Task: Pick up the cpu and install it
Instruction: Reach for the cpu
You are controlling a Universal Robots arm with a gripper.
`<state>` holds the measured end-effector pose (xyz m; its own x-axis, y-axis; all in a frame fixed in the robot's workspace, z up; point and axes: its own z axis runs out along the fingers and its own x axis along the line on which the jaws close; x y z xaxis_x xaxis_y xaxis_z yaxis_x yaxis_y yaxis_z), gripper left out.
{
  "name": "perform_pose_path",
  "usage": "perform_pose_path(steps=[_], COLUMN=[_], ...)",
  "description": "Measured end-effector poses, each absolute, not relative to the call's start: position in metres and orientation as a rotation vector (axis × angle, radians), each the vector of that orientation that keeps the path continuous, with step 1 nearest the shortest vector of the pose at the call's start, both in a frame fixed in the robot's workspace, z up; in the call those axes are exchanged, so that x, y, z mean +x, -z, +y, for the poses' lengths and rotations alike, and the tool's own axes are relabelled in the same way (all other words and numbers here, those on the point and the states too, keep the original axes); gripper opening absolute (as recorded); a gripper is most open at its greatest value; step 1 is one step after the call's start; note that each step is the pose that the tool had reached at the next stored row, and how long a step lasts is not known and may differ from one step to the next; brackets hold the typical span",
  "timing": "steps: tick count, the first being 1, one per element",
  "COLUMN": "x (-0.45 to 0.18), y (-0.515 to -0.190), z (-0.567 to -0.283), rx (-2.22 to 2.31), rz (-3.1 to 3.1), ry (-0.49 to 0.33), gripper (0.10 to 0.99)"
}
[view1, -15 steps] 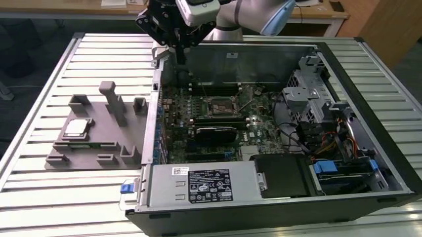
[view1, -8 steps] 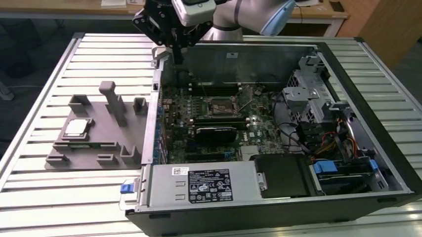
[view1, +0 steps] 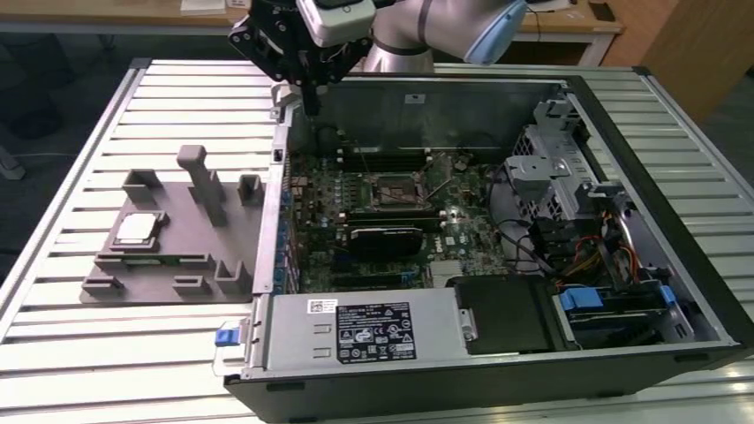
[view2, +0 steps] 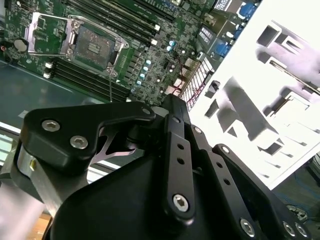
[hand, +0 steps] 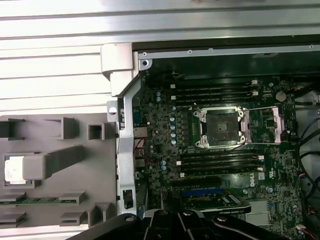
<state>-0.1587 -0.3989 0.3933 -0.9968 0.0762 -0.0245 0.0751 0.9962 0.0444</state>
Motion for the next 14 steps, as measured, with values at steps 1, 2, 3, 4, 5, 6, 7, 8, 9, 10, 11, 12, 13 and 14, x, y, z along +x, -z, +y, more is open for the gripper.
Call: perform_pose_path(steps=[1, 2, 3, 4, 5, 6, 7, 8, 9, 10, 11, 12, 13, 14], x=[-0.159, -0.160, -0.161, -0.161, -0.162, -0.163, -0.164, -0.165, -0.166, -0.166, -0.168, -0.169, -0.170, -0.171], y=[-0.393, -0.393, -0.393, -0.393, -0.393, -0.393, -0.393, -0.393, -0.393, -0.393, -0.393, -0.393, -0.393, -0.393], z=[-0.399, -0.399, -0.399, -0.399, -0.399, -0.399, -0.399, -0.399, -0.399, -0.399, -0.399, -0.399, -0.399, -0.399], rx=[0.118, 0.118, 0.118, 0.118, 0.118, 0.118, 0.118, 0.118, 0.118, 0.118, 0.118, 0.118, 0.118, 0.118], rz=[3.112, 3.112, 3.112, 3.112, 3.112, 3.113, 3.113, 3.113, 3.112, 3.112, 3.112, 3.112, 3.112, 3.112], ry=[-0.068, -0.068, -0.068, -0.068, -0.068, -0.068, -0.068, -0.068, -0.068, -0.068, -0.068, -0.068, -0.068, -0.068], gripper=[0.106, 0.106, 0.106, 0.106, 0.106, 0.106, 0.106, 0.106, 0.106, 0.106, 0.106, 0.106, 0.106, 0.106])
